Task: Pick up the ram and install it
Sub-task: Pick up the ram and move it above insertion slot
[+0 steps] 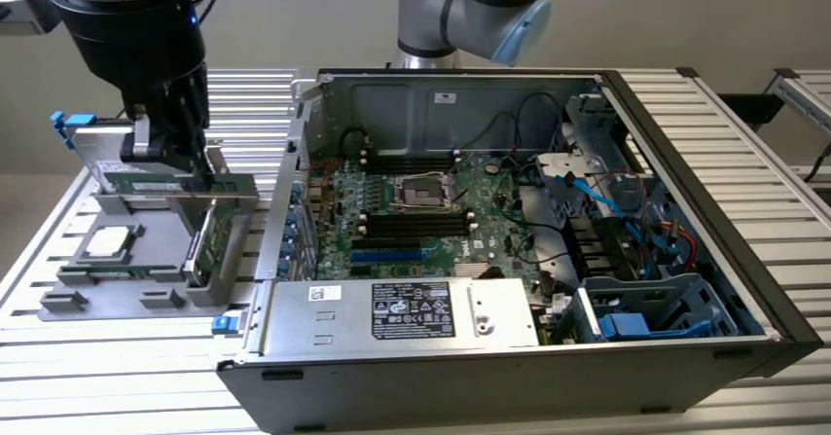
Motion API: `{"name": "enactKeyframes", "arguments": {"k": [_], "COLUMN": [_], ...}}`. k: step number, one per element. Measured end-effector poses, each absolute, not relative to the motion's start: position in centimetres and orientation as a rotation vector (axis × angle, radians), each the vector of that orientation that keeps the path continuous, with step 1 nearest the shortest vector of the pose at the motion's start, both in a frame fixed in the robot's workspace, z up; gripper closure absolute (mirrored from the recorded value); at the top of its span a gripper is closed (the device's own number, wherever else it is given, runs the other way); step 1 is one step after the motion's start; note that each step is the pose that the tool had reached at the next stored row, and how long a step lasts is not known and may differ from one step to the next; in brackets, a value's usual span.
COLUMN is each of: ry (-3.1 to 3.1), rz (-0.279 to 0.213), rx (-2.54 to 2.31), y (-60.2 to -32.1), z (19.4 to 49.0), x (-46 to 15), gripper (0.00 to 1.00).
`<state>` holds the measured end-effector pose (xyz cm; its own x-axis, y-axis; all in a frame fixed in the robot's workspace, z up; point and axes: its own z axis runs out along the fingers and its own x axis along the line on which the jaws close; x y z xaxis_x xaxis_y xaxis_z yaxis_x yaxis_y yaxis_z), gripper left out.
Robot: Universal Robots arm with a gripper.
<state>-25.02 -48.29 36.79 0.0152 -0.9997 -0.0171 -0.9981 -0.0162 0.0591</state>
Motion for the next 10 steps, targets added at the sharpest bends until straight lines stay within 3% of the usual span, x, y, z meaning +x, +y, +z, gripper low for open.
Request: {"name": "enactKeyframes", "arguments": {"k": [10], "ry": [-2.185], "rz": [-0.096], "rx": [2.224], "y": [-48.1], "z": [37.9], "x": [-21.2], "gripper": [0.87]}}
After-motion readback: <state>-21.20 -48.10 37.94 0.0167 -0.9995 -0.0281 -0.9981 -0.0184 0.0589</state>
